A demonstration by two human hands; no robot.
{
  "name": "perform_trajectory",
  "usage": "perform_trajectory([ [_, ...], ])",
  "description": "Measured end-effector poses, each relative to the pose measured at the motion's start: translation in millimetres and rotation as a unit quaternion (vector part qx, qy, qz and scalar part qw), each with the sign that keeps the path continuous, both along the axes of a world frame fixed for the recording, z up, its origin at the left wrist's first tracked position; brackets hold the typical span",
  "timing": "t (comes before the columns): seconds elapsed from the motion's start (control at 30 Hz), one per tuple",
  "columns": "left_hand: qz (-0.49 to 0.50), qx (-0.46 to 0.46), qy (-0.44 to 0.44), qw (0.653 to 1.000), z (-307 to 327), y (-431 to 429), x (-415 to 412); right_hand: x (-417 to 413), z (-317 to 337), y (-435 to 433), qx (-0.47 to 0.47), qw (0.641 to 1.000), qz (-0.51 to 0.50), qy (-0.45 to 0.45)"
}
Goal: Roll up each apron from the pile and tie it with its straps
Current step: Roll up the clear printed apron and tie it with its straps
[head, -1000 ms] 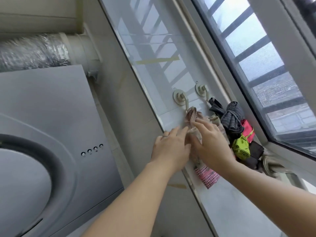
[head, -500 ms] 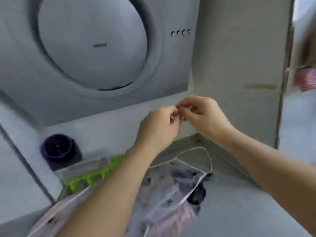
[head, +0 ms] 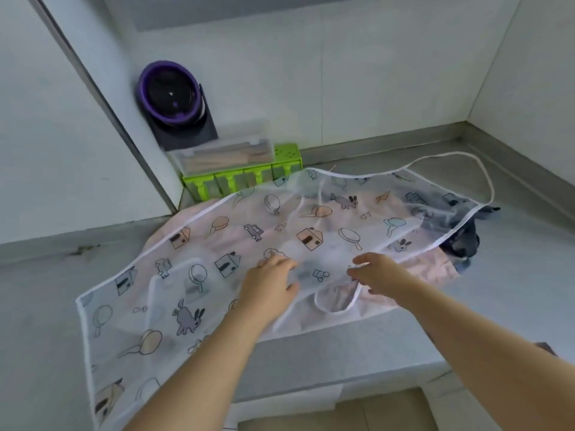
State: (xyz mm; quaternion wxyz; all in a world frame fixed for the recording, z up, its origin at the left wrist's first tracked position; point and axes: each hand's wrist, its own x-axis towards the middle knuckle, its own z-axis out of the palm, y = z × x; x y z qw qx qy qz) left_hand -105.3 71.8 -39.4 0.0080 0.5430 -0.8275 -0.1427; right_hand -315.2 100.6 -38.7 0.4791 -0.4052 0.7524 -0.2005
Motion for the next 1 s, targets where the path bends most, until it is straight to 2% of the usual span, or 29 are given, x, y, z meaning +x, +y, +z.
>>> perform_trajectory([
  [0.07,-0.013,0.023,-0.056,0.998,-26,-3,14,11,-24,-4,0.021,0.997,-0.063,0.036],
  [0.13,-0.023,0.045,-0.086,0.995,-44,-6,23,19,-39,-6,0.001,0.978,-0.209,0.019],
  [0.23,-0.037,0.063,-0.098,0.993,-60,-14,29,25,-51,-18,-0.044,0.895,-0.436,-0.077],
  [0.3,-0.043,0.059,-0.082,0.994,-65,-17,28,27,-55,-29,-0.055,0.829,-0.522,-0.191],
  [0.33,-0.041,0.056,-0.062,0.996,-67,-20,27,27,-55,-34,-0.051,0.807,-0.540,-0.233],
  [0.37,-0.035,0.055,-0.041,0.997,-66,-21,27,28,-53,-38,-0.047,0.799,-0.543,-0.255],
  [0.47,-0.002,0.068,0.083,0.994,-59,-28,29,27,-47,-42,-0.068,0.828,-0.502,-0.239],
  [0.53,0.020,0.058,0.205,0.977,-41,-28,29,27,-17,-40,-0.134,0.845,-0.465,-0.227],
  [0.63,0.022,0.006,0.313,0.949,-10,-25,32,18,32,-34,-0.253,0.860,-0.416,-0.151],
  [0.73,-0.018,-0.042,0.352,0.935,22,-14,29,-4,85,-21,-0.322,0.864,-0.378,-0.086],
  [0.83,-0.023,-0.079,0.390,0.917,50,0,12,-26,127,-13,-0.381,0.851,-0.345,-0.104],
  [0.93,-0.026,-0.106,0.449,0.887,77,12,-15,-51,167,-14,-0.419,0.859,-0.285,-0.071],
  [1.0,-0.026,-0.125,0.476,0.870,90,12,-27,-68,196,-17,-0.415,0.883,-0.220,0.008],
])
